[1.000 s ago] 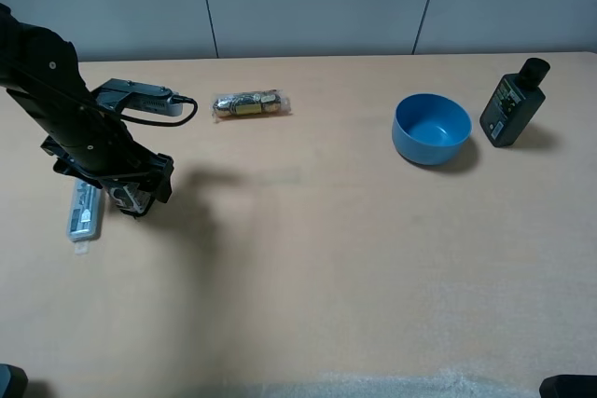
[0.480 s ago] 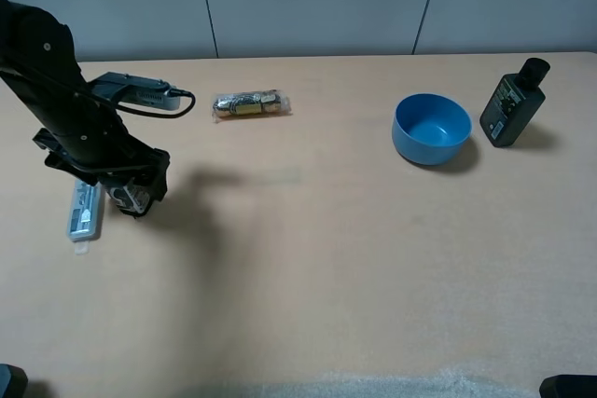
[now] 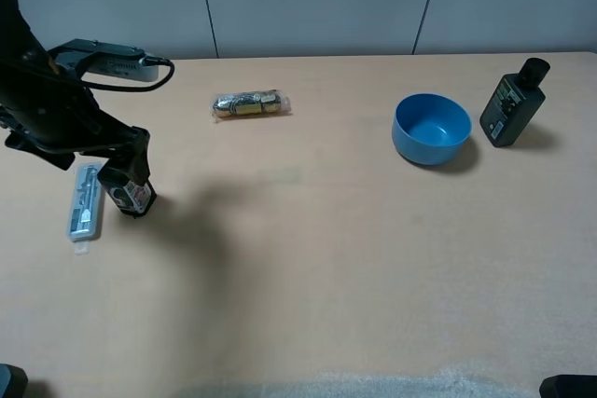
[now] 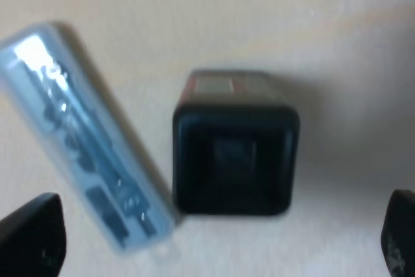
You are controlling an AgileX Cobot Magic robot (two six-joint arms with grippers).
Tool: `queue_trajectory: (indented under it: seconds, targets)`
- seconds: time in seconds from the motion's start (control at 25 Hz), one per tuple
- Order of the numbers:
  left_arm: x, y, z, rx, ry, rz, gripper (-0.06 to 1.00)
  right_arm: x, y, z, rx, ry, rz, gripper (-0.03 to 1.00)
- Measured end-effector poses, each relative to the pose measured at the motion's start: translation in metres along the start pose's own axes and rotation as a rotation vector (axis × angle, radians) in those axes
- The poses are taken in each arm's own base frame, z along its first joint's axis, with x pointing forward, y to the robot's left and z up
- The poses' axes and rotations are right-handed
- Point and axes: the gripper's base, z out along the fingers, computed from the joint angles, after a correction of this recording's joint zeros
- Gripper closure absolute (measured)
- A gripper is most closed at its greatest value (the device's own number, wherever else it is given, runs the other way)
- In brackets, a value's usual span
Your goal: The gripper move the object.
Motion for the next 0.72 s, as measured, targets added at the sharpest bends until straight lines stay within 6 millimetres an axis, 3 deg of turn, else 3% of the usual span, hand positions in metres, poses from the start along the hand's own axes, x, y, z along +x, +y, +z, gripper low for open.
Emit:
queue_trajectory:
  seconds: [0.44,0.72]
  targets:
    - [0.029,0.004,-0.060,0.004,-0.030,-0.017,-0.05,0.000,0.000,0.000,0.000,0.000,0.000,0.27]
    - [0.059,0.007,-0.101,0.005,-0.093,-0.026,-0.05,0.000,0.000,0.000,0.000,0.000,0.000,0.27]
